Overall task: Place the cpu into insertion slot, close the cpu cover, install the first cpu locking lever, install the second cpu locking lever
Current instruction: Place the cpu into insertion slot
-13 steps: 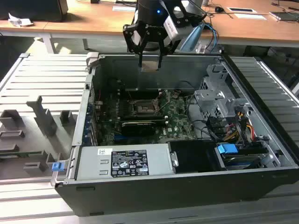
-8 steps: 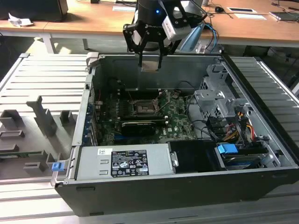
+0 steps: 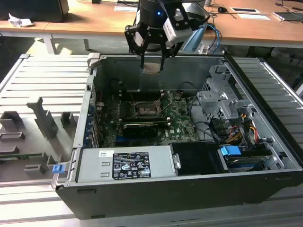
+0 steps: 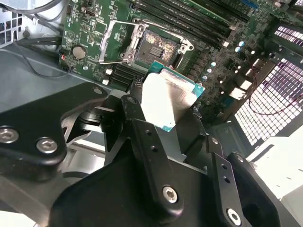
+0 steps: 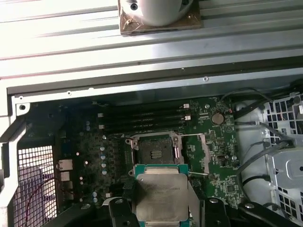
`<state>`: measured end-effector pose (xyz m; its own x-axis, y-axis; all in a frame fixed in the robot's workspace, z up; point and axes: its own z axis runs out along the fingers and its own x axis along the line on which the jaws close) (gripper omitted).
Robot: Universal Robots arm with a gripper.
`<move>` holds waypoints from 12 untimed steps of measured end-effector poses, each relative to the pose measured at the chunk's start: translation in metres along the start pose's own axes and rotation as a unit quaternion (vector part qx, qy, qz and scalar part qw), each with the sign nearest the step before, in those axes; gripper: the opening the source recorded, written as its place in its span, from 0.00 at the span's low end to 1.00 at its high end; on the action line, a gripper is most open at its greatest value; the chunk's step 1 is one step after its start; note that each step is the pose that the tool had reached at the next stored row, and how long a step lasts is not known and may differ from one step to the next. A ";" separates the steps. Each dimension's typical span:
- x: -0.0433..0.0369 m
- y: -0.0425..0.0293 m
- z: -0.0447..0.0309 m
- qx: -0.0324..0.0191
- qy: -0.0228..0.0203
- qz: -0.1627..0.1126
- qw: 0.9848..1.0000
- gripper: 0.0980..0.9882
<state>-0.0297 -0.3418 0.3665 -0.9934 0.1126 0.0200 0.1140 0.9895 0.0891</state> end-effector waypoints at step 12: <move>0.0000 -0.0001 0.0011 -0.001 -0.006 0.069 0.998 0.48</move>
<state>-0.0297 -0.3418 0.3653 -0.9682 0.2493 0.0200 0.2501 0.9641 0.0891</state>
